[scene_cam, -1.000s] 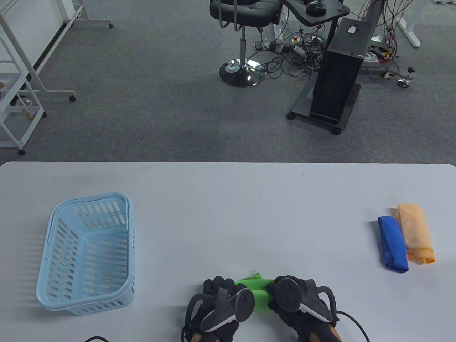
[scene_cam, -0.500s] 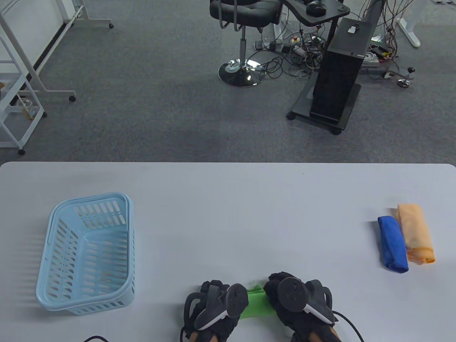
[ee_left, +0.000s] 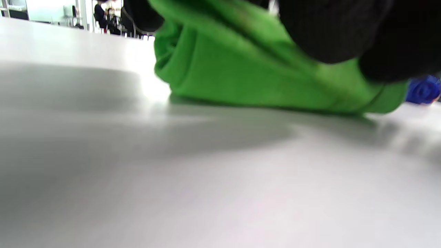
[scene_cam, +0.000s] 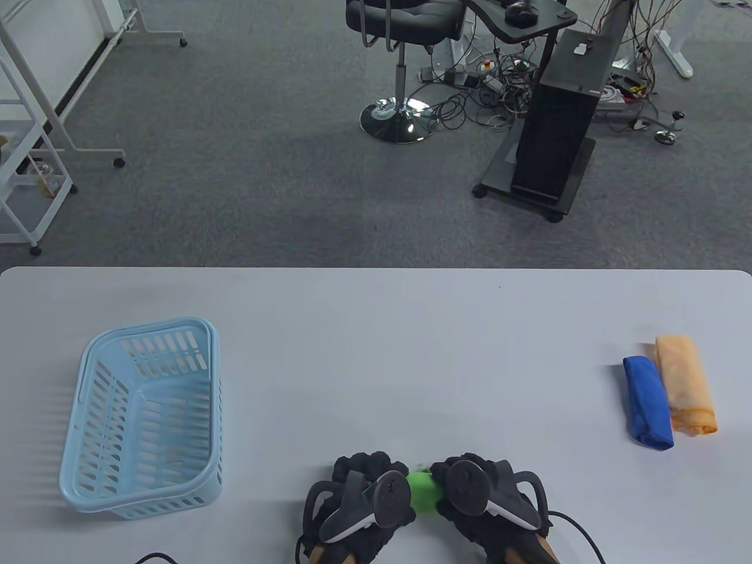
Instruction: Roll rectangular towel into towel roll
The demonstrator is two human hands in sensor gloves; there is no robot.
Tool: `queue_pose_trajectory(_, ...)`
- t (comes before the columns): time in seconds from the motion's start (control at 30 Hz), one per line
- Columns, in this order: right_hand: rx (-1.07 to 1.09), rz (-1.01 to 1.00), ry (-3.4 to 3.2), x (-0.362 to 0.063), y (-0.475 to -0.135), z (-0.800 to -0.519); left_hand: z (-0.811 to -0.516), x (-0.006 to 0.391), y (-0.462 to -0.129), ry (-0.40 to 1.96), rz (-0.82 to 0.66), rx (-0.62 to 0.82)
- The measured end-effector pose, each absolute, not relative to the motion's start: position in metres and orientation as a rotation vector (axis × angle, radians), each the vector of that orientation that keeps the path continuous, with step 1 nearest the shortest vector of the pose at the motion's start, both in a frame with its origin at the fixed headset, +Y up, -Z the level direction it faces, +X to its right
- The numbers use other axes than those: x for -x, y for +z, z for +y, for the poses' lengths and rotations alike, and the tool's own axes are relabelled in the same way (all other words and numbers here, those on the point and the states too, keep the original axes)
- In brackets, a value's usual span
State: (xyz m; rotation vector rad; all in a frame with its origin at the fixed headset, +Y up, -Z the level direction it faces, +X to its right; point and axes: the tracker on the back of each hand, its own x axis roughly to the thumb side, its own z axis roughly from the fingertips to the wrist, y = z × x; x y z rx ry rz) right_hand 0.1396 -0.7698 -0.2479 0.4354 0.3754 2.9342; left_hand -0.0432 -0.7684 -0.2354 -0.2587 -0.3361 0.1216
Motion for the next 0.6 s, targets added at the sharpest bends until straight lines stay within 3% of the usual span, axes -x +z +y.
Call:
queue_pose_trajectory(0.4,-0.504,0.332,2.832,-0.134,-0.241,-0.766,-0.765,0.06,-0.244,0.224,-0.238,0.234)
queue_pose_trajectory(0.6,-0.758,0.211,2.678,-0.113,-0.227,-0.741,-0.765,0.079,-0.25,0.236,-0.151,0.251)
